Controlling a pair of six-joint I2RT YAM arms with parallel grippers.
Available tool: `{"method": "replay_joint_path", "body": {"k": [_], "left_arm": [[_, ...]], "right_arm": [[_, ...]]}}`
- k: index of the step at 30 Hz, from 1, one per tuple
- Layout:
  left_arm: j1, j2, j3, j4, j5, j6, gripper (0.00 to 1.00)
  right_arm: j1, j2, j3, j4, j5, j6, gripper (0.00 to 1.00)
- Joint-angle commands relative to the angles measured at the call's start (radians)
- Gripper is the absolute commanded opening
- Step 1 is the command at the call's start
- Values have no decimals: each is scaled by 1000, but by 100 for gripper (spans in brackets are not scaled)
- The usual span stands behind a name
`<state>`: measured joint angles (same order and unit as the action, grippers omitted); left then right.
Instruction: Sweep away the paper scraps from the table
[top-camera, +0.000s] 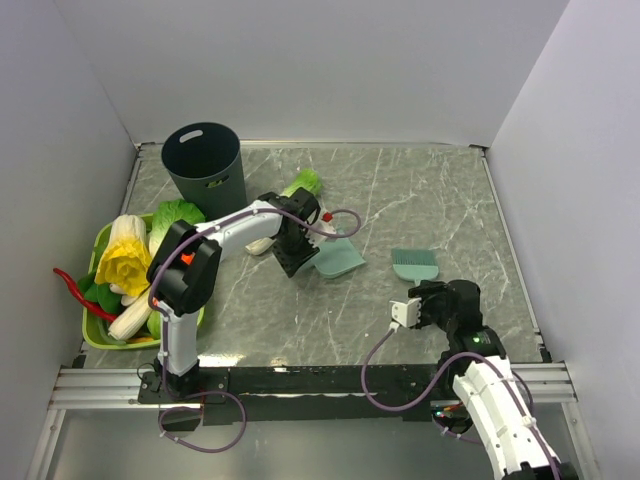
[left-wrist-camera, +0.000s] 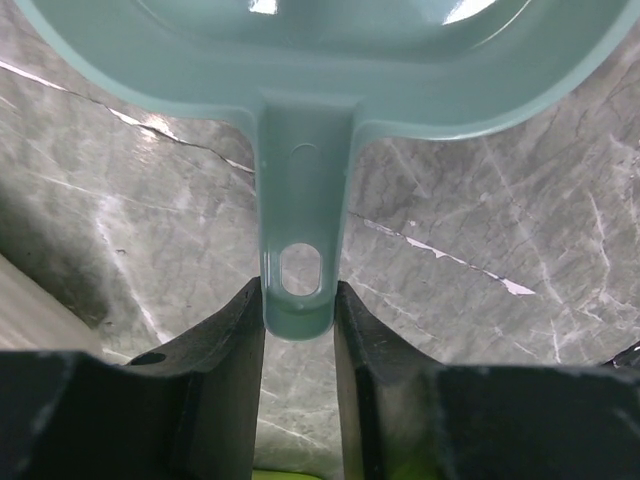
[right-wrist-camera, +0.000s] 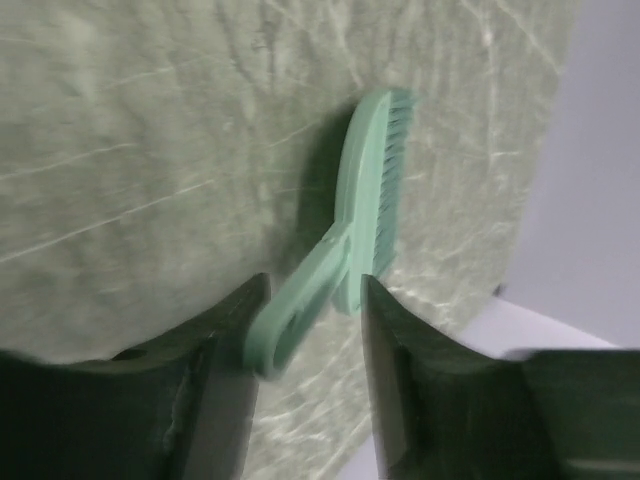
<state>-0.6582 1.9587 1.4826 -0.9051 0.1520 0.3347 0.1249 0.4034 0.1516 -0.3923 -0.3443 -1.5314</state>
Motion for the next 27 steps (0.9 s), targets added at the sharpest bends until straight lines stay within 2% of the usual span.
{"method": "replay_joint_path", "body": {"k": [1, 2, 5, 6, 8, 10, 11, 14, 15, 19, 21, 22, 25, 27], "left_arm": [[0, -30, -16, -2, 3, -8, 37], [0, -30, -18, -3, 4, -11, 40], [0, -47, -27, -8, 6, -17, 51], [0, -52, -28, -6, 4, -20, 54], [0, -72, -35, -3, 0, -25, 68], [0, -96, -35, -2, -3, -25, 72], [0, -106, -33, -3, -5, -28, 84], [2, -144, -13, -8, -6, -19, 88], [2, -165, -1, -6, -12, -17, 96], [17, -228, 33, 31, 8, -25, 97], [31, -251, 60, 61, 9, -46, 96], [35, -257, 74, 70, 9, -55, 96], [68, -267, 142, 95, 12, -97, 96], [101, -264, 201, 107, 15, -121, 97]], "right_arm": [[4, -18, 123, -302, -39, 60, 66], [4, -14, 137, -368, -36, 71, 73], [4, 6, 203, -443, -36, 145, 85], [4, 12, 241, -488, -41, 161, 86], [4, 34, 276, -513, -45, 227, 91], [4, 60, 324, -499, -44, 327, 95], [4, 74, 342, -487, -44, 365, 97], [4, 156, 442, -459, -59, 509, 100], [2, 210, 498, -453, -61, 555, 100], [4, 377, 664, -419, 4, 891, 100], [4, 475, 767, -430, 27, 979, 100], [4, 497, 787, -409, 68, 1095, 100], [4, 555, 850, -313, 269, 1308, 100], [4, 578, 899, -277, 343, 1359, 100]]}}
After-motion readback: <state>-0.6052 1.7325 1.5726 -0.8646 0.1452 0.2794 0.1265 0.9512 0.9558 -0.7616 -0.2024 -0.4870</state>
